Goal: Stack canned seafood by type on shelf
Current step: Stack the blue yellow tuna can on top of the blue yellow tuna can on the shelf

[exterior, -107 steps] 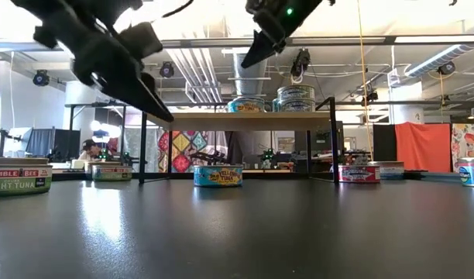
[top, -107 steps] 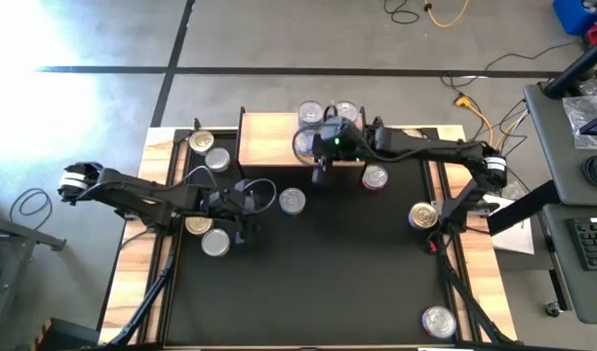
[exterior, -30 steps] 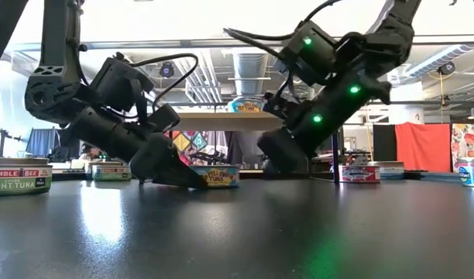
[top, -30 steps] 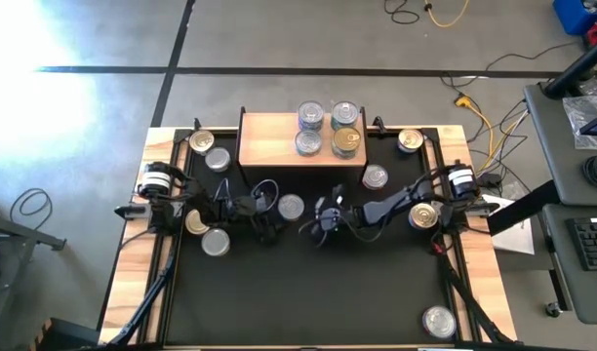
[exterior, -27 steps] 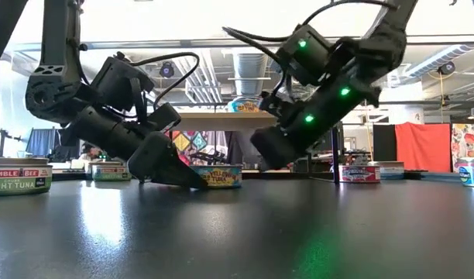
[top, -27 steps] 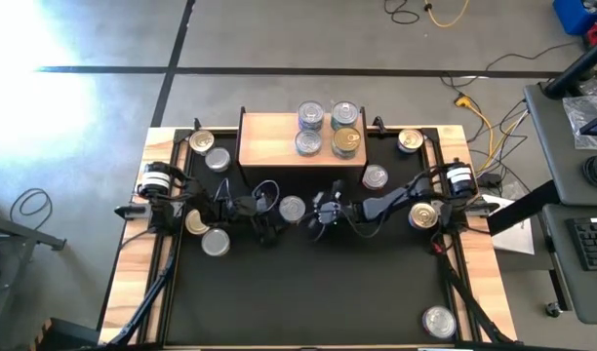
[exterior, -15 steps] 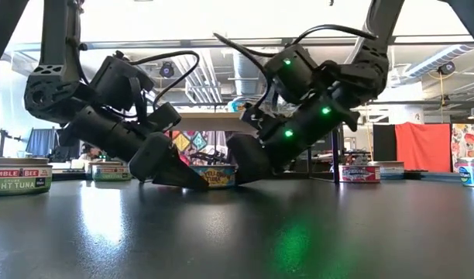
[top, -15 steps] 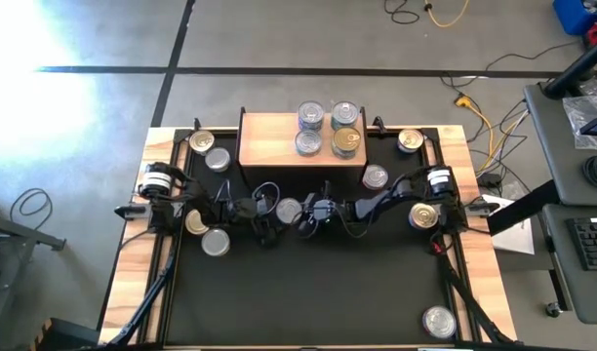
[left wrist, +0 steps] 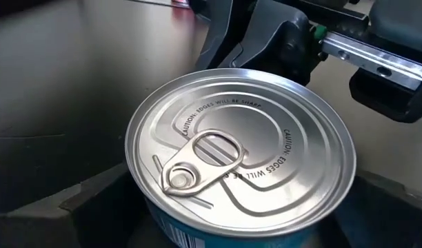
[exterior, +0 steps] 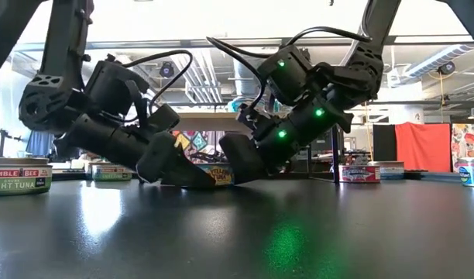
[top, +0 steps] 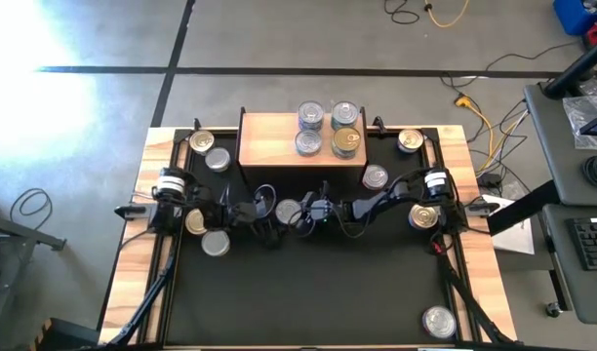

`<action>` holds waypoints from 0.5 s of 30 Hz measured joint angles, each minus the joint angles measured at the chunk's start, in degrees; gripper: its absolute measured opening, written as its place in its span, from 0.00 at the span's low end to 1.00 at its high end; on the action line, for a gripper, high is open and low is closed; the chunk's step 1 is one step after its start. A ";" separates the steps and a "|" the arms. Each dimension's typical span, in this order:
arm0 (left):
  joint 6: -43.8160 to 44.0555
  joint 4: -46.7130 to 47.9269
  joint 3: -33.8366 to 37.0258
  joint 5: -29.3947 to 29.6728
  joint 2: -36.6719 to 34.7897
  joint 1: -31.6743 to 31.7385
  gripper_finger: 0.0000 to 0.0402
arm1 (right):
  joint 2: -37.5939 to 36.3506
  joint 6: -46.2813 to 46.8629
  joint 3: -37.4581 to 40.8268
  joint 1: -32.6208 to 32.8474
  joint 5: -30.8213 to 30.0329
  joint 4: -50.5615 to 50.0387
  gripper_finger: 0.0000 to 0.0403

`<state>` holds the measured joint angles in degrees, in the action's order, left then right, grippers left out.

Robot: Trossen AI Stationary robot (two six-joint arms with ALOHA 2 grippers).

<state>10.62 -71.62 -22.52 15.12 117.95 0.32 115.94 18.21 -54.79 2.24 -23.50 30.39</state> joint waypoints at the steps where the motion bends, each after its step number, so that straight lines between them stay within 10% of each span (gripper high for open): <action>1: -0.04 -1.05 0.11 0.34 0.83 -0.04 1.00 | 0.00 0.01 0.04 0.02 0.07 0.00 0.03; 15: 1.28 2.13 5.16 -4.42 -6.99 -0.88 0.91 | -11.73 -3.11 0.20 1.43 3.89 -19.62 0.03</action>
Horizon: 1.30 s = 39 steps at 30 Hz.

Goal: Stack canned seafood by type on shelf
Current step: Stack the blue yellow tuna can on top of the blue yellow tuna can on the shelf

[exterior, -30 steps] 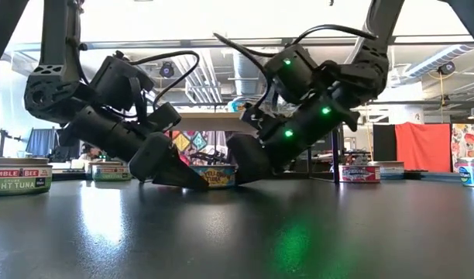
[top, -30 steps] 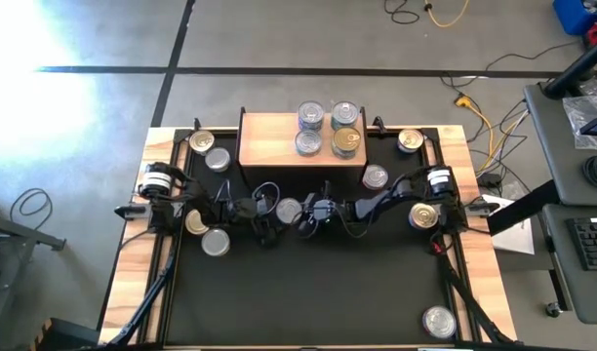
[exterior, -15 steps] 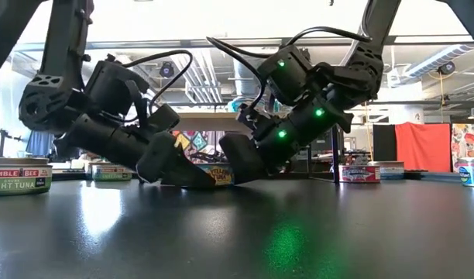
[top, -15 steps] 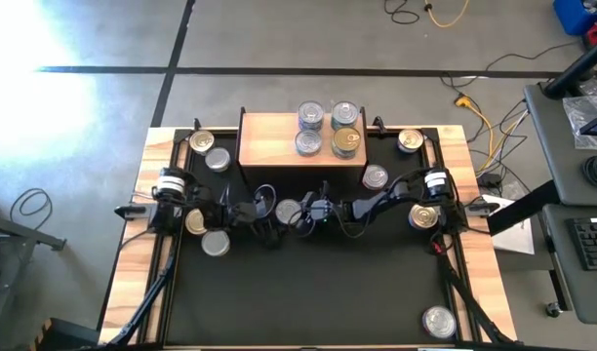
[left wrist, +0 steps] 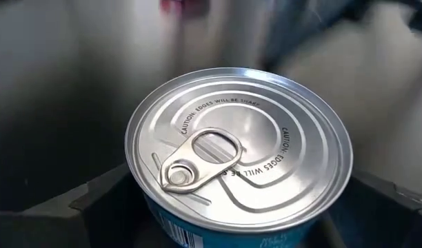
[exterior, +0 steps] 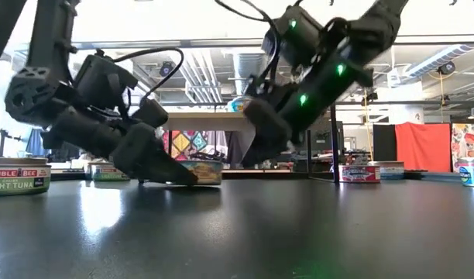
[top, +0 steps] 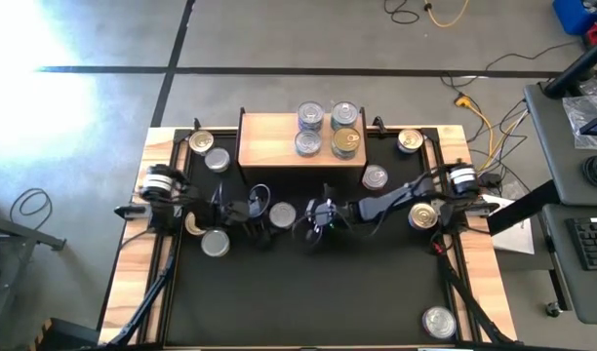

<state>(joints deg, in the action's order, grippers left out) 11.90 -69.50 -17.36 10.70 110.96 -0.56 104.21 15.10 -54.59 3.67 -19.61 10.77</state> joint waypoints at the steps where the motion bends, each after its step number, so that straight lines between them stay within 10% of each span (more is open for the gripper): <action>1: -0.14 2.33 0.23 -0.61 -1.85 -0.12 0.91 | -1.47 -0.92 0.00 0.17 -0.72 -1.58 0.03; 11: -6.81 23.03 -3.12 -12.12 -20.51 -0.30 0.91 | -15.12 -8.85 0.52 4.02 -2.57 -5.39 0.03; 20: -21.07 57.14 -20.05 -14.62 -32.06 2.90 0.91 | -22.30 -13.57 0.61 5.39 -2.87 -9.25 0.03; 39: -42.98 84.99 -55.12 -31.13 -21.62 27.04 0.91 | -27.09 -30.90 -1.97 -8.97 0.74 -1.17 0.03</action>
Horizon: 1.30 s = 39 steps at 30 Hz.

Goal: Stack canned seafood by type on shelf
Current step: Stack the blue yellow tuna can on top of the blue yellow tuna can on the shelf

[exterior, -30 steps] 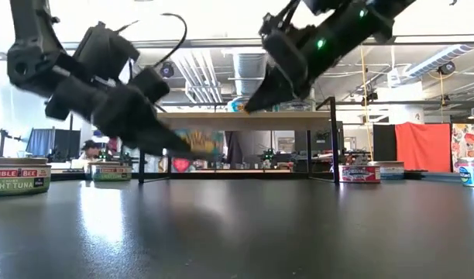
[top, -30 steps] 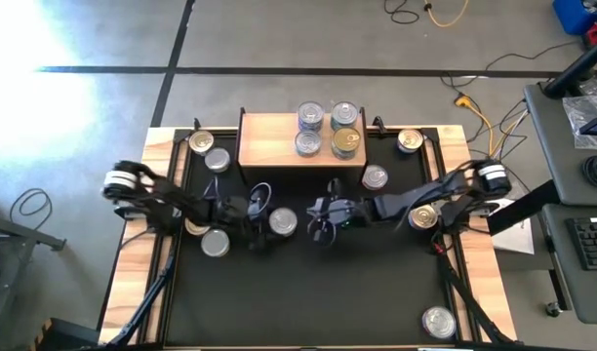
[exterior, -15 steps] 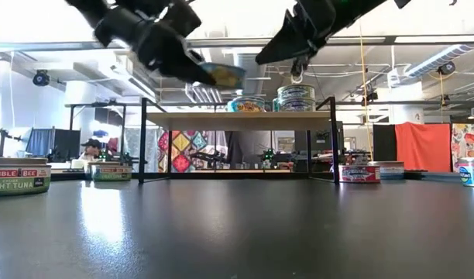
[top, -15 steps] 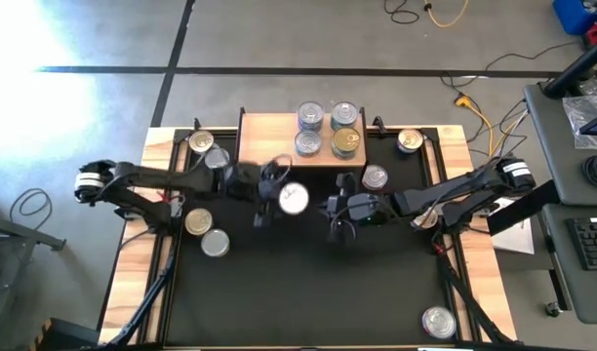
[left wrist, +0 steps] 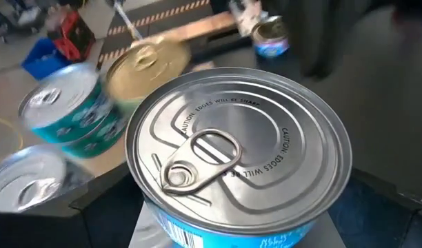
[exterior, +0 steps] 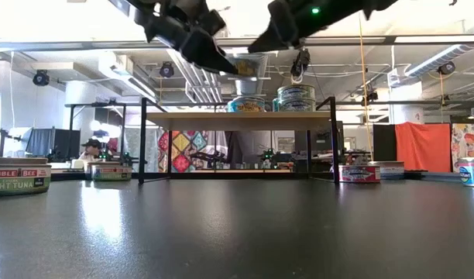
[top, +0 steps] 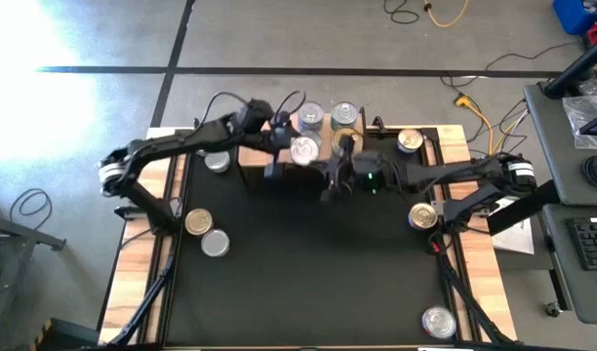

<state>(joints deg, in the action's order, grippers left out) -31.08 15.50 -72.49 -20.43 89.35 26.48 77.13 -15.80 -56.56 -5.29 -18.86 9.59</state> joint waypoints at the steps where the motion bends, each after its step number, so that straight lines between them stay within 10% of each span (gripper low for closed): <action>1: -0.39 0.90 -1.41 -0.42 1.33 0.99 0.91 | 0.18 -0.47 -0.80 -1.30 1.86 0.31 0.03; 18: -5.46 5.27 -10.43 -6.67 10.04 8.85 0.91 | 10.66 -4.82 -15.03 -17.72 18.88 -12.84 0.03; 39: -5.30 3.86 -10.36 -7.57 13.02 9.65 0.96 | 16.10 -5.83 -21.81 -19.09 19.34 -20.20 0.03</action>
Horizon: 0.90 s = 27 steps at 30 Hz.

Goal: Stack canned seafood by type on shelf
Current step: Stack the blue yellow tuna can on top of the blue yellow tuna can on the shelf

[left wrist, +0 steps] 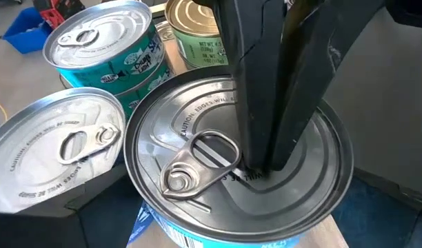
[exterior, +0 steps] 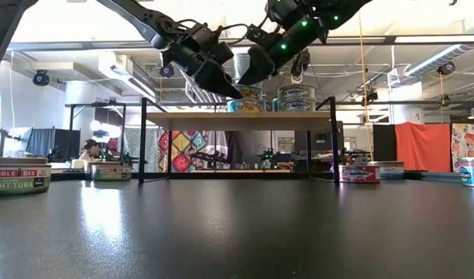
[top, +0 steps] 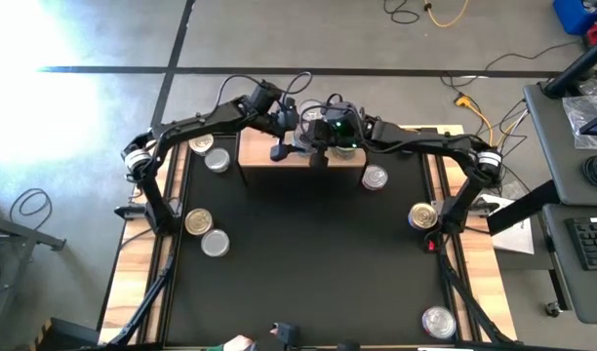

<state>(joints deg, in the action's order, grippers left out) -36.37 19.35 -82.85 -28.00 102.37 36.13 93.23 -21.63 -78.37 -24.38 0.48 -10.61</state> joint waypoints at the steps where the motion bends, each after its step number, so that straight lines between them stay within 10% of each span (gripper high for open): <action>1: 0.02 0.24 0.00 -0.35 0.00 -0.05 0.96 | 0.00 0.00 0.00 0.00 0.08 -0.26 0.03; 27: 8.27 0.39 0.06 -0.89 0.11 -0.23 1.00 | 1.75 0.79 -0.02 -0.28 1.44 -4.09 0.03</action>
<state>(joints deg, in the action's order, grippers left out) -28.11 19.75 -82.79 -28.90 102.48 35.90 94.98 -20.84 -78.39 -24.67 1.91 -14.70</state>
